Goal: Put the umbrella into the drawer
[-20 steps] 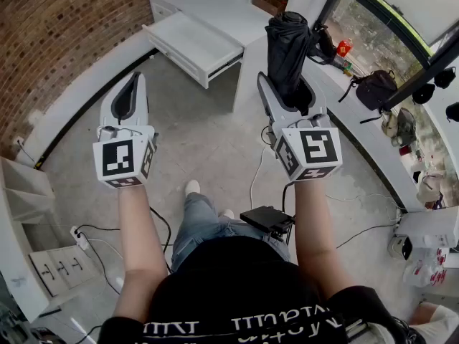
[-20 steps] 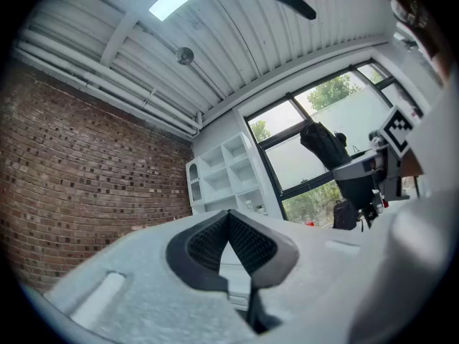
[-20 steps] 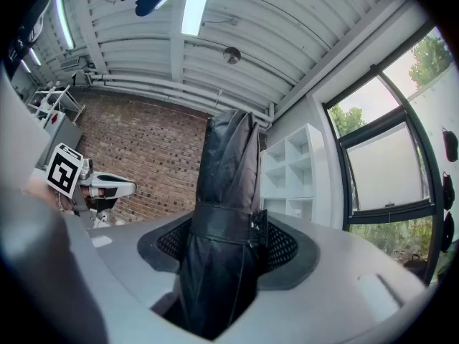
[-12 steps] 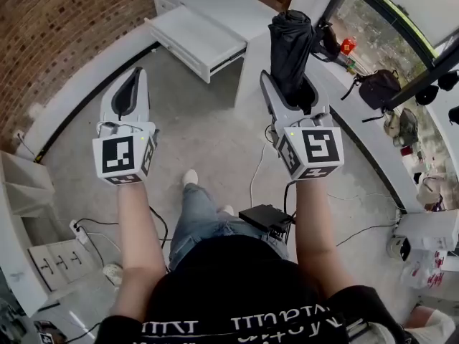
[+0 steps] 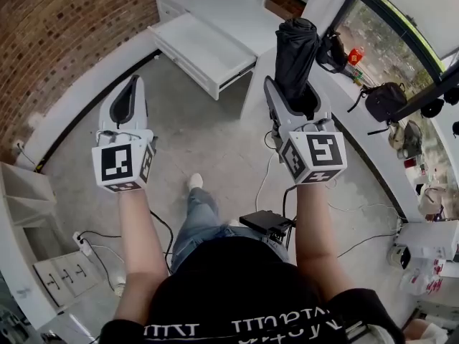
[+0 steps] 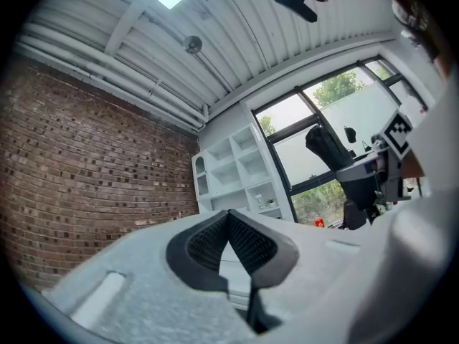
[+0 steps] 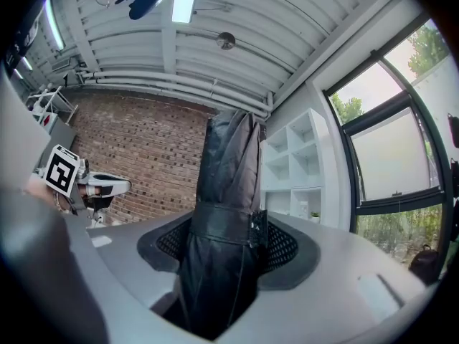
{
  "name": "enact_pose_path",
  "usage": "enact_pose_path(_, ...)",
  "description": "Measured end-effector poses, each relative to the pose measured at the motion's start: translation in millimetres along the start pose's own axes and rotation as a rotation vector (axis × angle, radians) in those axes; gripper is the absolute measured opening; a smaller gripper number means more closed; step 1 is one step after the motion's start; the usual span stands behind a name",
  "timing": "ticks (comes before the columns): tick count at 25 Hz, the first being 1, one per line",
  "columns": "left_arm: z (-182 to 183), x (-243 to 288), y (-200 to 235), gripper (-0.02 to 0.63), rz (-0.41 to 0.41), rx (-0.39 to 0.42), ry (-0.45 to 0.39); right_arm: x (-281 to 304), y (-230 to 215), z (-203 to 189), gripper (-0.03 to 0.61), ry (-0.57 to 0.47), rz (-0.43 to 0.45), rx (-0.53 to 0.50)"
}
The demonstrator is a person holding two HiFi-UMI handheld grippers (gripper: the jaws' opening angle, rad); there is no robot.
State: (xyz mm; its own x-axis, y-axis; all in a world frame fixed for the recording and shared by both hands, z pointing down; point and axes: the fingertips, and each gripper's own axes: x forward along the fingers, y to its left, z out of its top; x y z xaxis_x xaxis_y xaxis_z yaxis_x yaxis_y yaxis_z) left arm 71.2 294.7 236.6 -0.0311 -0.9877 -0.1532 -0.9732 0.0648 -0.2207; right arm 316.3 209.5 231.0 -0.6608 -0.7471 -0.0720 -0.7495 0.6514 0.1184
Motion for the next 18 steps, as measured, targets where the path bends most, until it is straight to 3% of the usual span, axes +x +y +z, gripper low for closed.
enact_pose_path(18, -67.9, 188.9, 153.9, -0.002, -0.041, -0.047, 0.003, 234.0, 7.2, -14.3, 0.259, 0.037, -0.05, -0.005)
